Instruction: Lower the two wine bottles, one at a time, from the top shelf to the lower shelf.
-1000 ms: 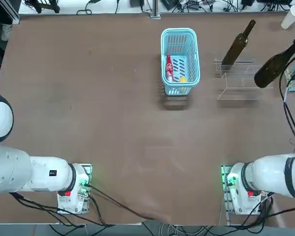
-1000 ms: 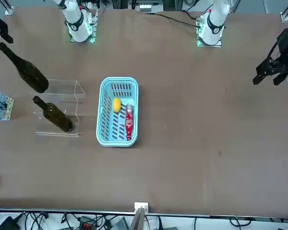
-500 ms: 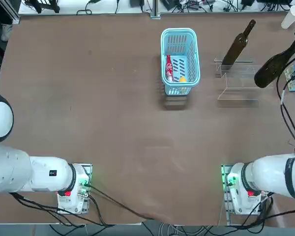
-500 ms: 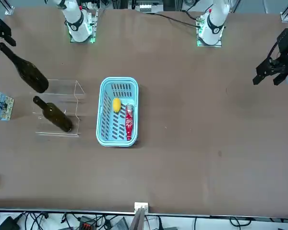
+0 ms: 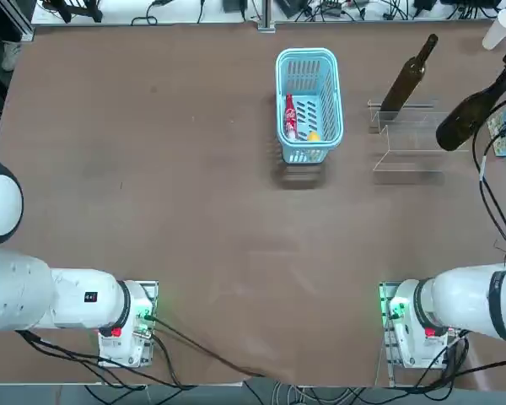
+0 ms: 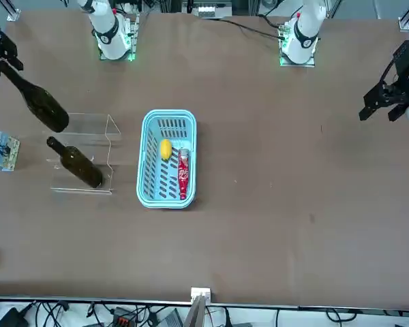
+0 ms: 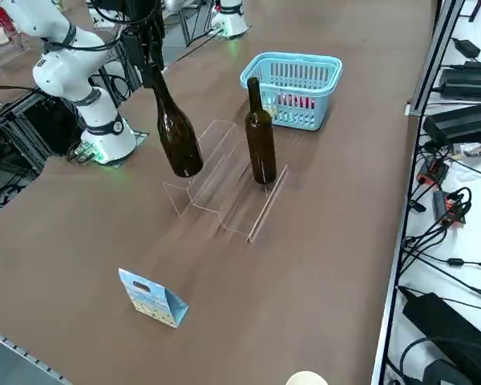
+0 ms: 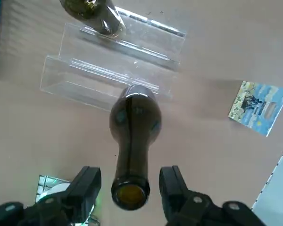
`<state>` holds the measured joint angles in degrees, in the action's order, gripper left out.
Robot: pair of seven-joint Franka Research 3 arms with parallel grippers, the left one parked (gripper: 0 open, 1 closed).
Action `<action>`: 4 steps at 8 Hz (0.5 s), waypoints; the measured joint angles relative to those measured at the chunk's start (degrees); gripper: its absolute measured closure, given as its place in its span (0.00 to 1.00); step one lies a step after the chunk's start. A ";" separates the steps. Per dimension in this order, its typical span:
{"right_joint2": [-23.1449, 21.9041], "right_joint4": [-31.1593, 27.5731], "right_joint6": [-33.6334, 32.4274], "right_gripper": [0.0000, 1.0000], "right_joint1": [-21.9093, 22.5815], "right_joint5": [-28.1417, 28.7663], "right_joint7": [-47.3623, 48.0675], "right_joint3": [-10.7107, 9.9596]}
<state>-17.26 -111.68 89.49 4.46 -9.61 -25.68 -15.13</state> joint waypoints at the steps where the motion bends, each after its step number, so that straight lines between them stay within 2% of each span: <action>1: 0.00 -0.08 0.04 0.24 0.00 -0.01 0.00 -0.01; 4: 0.00 -0.16 0.07 0.31 0.00 -0.02 0.00 -0.01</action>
<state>-17.26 -111.84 89.56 4.46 -9.63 -25.68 -15.14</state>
